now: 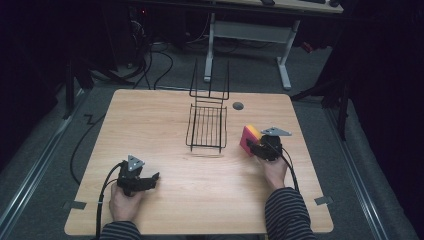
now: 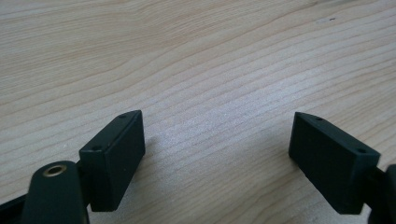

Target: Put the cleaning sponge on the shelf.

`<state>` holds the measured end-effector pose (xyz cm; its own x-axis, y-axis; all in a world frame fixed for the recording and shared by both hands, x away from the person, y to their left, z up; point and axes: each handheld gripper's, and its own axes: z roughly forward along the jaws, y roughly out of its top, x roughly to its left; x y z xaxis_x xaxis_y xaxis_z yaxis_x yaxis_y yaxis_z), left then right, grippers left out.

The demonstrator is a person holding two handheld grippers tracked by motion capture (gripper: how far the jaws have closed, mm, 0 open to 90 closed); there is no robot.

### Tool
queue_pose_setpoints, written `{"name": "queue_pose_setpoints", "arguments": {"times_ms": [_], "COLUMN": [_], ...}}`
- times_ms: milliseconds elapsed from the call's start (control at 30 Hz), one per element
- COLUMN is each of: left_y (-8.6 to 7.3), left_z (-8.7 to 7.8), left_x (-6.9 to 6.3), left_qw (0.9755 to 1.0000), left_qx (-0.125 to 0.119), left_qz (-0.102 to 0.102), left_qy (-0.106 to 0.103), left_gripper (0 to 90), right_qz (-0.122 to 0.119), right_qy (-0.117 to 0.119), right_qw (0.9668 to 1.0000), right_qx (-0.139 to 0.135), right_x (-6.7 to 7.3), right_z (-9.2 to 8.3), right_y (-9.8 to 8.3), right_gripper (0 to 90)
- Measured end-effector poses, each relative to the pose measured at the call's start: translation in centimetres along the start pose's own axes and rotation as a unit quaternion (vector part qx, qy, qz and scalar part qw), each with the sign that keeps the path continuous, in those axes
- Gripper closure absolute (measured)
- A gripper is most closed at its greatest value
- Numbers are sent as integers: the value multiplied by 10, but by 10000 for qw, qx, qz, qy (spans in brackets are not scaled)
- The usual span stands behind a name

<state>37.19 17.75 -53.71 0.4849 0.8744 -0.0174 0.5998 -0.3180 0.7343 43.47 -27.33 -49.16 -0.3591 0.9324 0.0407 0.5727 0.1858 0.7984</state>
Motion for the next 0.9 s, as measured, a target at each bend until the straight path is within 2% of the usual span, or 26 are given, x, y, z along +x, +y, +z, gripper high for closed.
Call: {"name": "queue_pose_setpoints", "arguments": {"times_ms": [200,400,567,900], "left_y": [0,0,0,0], "left_z": [0,0,0,0], "left_x": [0,0,0,0], "left_qw": [10000,10000,10000,10000], "left_qx": [1,-1,0,-1], "left_qz": [1,-1,1,-1], "left_qy": [0,-1,0,0], "left_gripper": [190,190,190,190], "right_qz": [-83,-45,-124,-114], "right_qy": [-14,-6,39,118], "right_qw": [10000,10000,9998,9997], "right_qx": [-9,-63,-133,-165], "right_x": [0,1,2,1], "right_z": [-1,-5,-9,-16], "right_y": [0,0,2,4], "right_gripper": [595,605,606,607]}}
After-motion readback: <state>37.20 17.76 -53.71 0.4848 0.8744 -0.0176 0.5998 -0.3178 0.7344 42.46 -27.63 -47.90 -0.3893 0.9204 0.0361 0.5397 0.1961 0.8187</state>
